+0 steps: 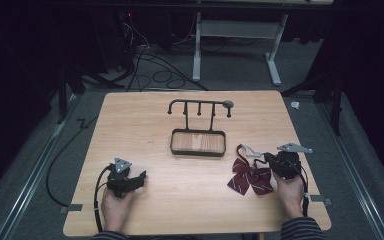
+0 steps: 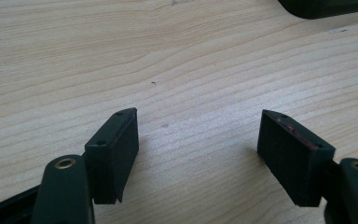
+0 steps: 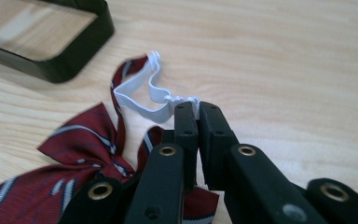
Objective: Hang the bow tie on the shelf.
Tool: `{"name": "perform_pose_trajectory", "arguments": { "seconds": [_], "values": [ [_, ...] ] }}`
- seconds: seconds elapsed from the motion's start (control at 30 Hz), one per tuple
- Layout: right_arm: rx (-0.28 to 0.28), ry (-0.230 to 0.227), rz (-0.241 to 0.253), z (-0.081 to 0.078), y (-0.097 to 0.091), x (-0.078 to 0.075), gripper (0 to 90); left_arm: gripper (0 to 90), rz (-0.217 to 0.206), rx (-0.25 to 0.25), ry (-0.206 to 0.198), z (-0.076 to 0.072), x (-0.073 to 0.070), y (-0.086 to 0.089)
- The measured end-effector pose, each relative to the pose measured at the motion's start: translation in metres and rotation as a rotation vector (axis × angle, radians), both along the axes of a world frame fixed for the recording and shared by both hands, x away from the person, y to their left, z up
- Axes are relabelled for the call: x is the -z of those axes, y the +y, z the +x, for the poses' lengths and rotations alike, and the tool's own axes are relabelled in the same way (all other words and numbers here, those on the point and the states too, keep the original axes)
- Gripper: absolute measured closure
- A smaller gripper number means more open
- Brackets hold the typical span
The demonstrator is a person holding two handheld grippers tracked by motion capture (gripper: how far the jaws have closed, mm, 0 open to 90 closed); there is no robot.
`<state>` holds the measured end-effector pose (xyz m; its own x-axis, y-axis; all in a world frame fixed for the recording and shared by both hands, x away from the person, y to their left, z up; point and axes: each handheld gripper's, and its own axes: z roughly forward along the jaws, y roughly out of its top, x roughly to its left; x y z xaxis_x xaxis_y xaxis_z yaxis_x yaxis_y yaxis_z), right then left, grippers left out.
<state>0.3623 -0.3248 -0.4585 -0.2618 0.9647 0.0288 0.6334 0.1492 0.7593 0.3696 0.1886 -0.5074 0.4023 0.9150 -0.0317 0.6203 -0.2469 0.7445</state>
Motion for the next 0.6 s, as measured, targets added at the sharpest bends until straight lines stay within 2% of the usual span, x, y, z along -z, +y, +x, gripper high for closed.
{"name": "perform_pose_trajectory", "arguments": {
  "seconds": [0.2, 0.23, 0.33, 0.37, 0.43, 0.5, 0.53, 0.57, 0.6],
  "values": [
    [-0.034, -0.054, -0.006, -0.002, 0.005, -0.023, 88.1, 29.7, 0.002, 0.002, 0.0, 0.0, 0.0, 0.0],
    [-0.034, -0.054, -0.006, -0.002, 0.005, -0.023, 88.1, 29.8, 0.002, 0.002, 0.0, 0.0, 0.0, 0.0],
    [-0.063, -0.091, -0.016, -0.004, 0.008, -0.039, 88.2, 29.8, 0.001, 0.001, 0.0, 0.0, 0.0, 0.0],
    [-0.063, -0.091, -0.016, -0.004, 0.008, -0.039, 88.2, 29.7, 0.001, 0.001, 0.0, 0.0, 0.0, 0.0],
    [-0.081, -0.116, -0.02, -0.005, 0.012, -0.051, 88.1, 29.7, 0.0, 0.003, 0.002, 0.0, 0.0, 0.0],
    [-0.085, -0.122, -0.021, -0.006, 0.012, -0.054, 88.2, 29.7, 0.001, 0.001, 0.0, 0.0, 0.0, 0.0],
    [-0.098, -0.14, -0.02, -0.008, 0.015, -0.062, 88.1, 29.7, 0.0, 0.001, 0.0, 0.0, 0.0, 0.0],
    [-0.098, -0.14, -0.02, -0.008, 0.015, -0.062, 88.1, 29.7, 0.0, 0.001, 0.0, 0.0, 0.0, 0.0],
    [-0.111, -0.152, -0.024, -0.009, 0.018, -0.068, 88.2, 29.7, -0.005, 0.0, 0.001, 0.0, 0.0, 0.0]
  ]
}}
